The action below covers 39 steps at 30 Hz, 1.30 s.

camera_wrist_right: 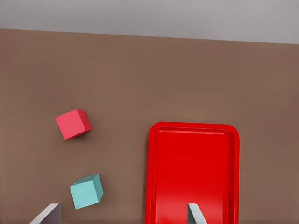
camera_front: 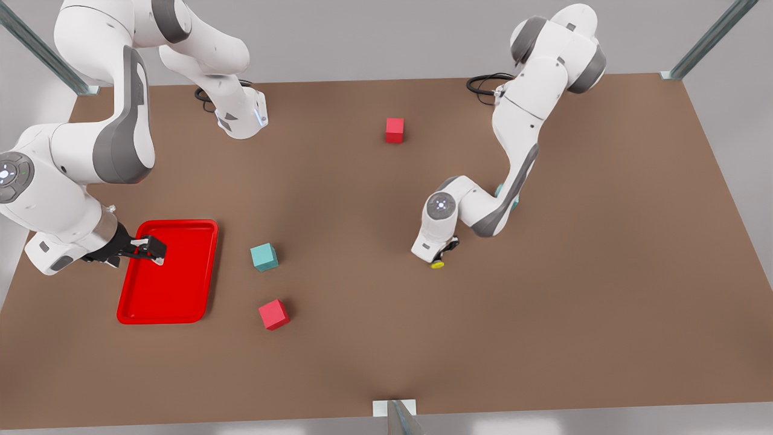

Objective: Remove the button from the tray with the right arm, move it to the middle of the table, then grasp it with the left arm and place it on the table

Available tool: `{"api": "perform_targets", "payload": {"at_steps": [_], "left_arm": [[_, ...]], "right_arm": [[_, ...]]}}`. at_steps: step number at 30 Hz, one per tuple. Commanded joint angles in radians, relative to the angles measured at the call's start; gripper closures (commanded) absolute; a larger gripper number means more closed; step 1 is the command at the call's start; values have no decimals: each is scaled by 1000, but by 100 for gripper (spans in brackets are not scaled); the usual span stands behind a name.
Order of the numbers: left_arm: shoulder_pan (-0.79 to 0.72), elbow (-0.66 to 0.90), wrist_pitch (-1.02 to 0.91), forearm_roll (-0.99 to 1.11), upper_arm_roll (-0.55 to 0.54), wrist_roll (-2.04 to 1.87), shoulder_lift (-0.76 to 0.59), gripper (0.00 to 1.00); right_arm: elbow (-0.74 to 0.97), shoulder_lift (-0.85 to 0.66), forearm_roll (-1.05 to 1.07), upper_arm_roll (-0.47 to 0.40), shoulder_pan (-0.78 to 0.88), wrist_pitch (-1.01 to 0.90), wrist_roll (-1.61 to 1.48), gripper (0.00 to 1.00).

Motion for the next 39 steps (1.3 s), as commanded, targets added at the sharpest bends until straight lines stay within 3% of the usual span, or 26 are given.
{"api": "perform_targets", "payload": {"at_steps": [1, 4, 8, 13, 14, 16, 17, 19, 21, 23, 25, 29, 39], "left_arm": [[16, 29, -157, -10, -21, -2, -16, 53], [95, 103, -211, -86, -68, -44, -39, 52], [96, 224, -189, -132, -67, -407, -33, 52], [78, 248, 114, -120, -51, -1044, -27, 52], [24, 248, 117, -119, 19, -1127, -25, 52], [-358, 253, 87, -123, 467, -1262, 19, 52], [-428, 255, 35, -122, 564, -1262, 30, 52], [-571, 281, -120, -113, 726, -1263, 71, 52], [-620, 285, -168, -111, 782, -1268, 110, 51], [-715, 297, -205, -113, 910, -1332, 239, 51], [-755, 353, -326, -91, 972, -1341, 325, 51], [-794, 414, -493, -2, 973, -1387, 446, 51], [-847, 416, -516, 42, 972, -1397, 535, 52]], "right_arm": [[1, 0, 0, 0, 0, 0, -6, 0], [1, 0, 0, 0, 0, 1, -5, 0], [1, 0, 1, 0, -3, 0, -6, 0], [2, -13, 9, -3, -17, -5, -98, 0], [2, -14, 10, -1, -17, -6, -97, 0], [2, -17, 10, 0, -17, -19, -97, 0], [2, -28, 13, 2, -17, -19, -97, 0], [2, -31, 10, 2, -17, -19, -100, 0], [2, -33, 13, 2, -20, -19, -98, 0], [2, -34, 17, 2, -20, -20, -94, 0], [2, -33, 17, 0, -21, -34, -92, 0], [2, -42, 15, 0, -20, -36, -94, 0], [2, -56, 12, 0, -20, -37, -103, 0]]}}
